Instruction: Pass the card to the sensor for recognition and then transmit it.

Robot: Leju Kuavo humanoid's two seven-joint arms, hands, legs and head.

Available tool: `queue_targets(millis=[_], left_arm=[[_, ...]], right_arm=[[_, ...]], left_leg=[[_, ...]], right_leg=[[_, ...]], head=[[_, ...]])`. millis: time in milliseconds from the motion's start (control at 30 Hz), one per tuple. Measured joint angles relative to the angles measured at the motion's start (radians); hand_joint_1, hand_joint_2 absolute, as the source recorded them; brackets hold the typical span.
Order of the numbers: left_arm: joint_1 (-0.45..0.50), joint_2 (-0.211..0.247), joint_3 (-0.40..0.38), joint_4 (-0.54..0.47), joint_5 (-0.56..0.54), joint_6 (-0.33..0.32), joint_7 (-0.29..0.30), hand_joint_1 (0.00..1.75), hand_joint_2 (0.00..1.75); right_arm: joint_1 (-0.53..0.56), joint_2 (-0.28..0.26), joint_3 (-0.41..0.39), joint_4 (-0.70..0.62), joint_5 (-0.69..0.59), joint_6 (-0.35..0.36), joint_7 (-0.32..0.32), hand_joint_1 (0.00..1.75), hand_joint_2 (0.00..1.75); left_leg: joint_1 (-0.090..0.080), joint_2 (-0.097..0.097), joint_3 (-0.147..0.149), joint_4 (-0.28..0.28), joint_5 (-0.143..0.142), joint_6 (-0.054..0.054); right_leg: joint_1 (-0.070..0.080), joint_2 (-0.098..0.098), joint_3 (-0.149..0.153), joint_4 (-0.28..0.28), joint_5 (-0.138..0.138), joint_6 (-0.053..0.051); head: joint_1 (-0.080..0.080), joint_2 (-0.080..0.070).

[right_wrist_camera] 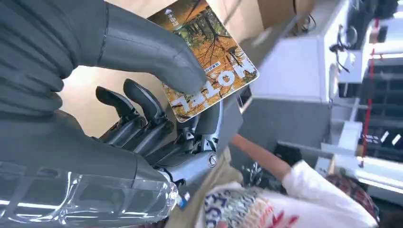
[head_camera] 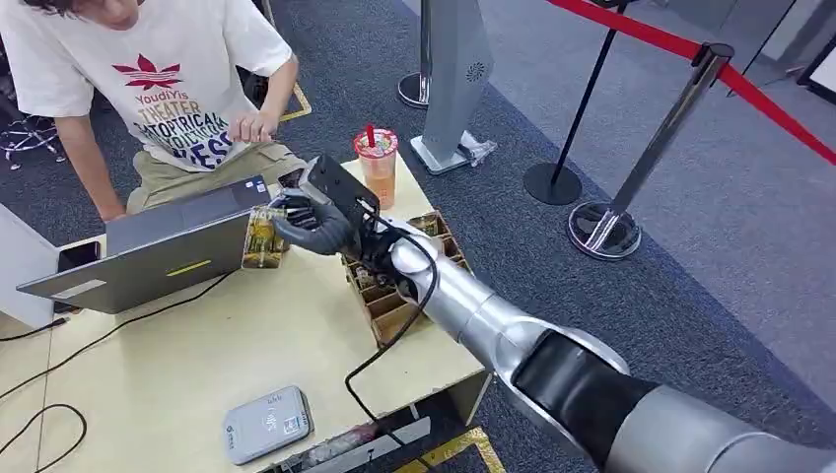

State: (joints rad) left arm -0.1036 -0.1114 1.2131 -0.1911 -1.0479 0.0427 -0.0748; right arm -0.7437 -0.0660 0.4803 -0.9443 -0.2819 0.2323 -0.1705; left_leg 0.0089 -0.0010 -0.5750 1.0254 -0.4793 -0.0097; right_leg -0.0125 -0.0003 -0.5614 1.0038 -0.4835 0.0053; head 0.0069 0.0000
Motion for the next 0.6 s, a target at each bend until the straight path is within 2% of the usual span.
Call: queue_targets(millis=[267,600], left_arm=[[-0.012,0.0,0.0,0.0,-0.007,0.002,0.01,0.0,0.0],[-0.023,-0.001,-0.002,0.0,-0.013,0.003,0.018,0.0,0.0]], right_arm=[[-0.118,0.001,-0.032,0.121,0.034,-0.02,-0.001,1.75,1.75],[-0.2,0.013,-0.041,0.234,0.051,-0.046,-0.006,1.75,1.75]], left_leg=[[0.0,0.0,0.0,0.0,0.0,0.0],[0.0,0.0,0.0,0.0,0.0,0.0]], right_leg=[[0.0,0.0,0.0,0.0,0.0,0.0],[0.0,0.0,0.0,0.0,0.0,0.0]], head=[[0.0,0.0],[0.0,0.0]])
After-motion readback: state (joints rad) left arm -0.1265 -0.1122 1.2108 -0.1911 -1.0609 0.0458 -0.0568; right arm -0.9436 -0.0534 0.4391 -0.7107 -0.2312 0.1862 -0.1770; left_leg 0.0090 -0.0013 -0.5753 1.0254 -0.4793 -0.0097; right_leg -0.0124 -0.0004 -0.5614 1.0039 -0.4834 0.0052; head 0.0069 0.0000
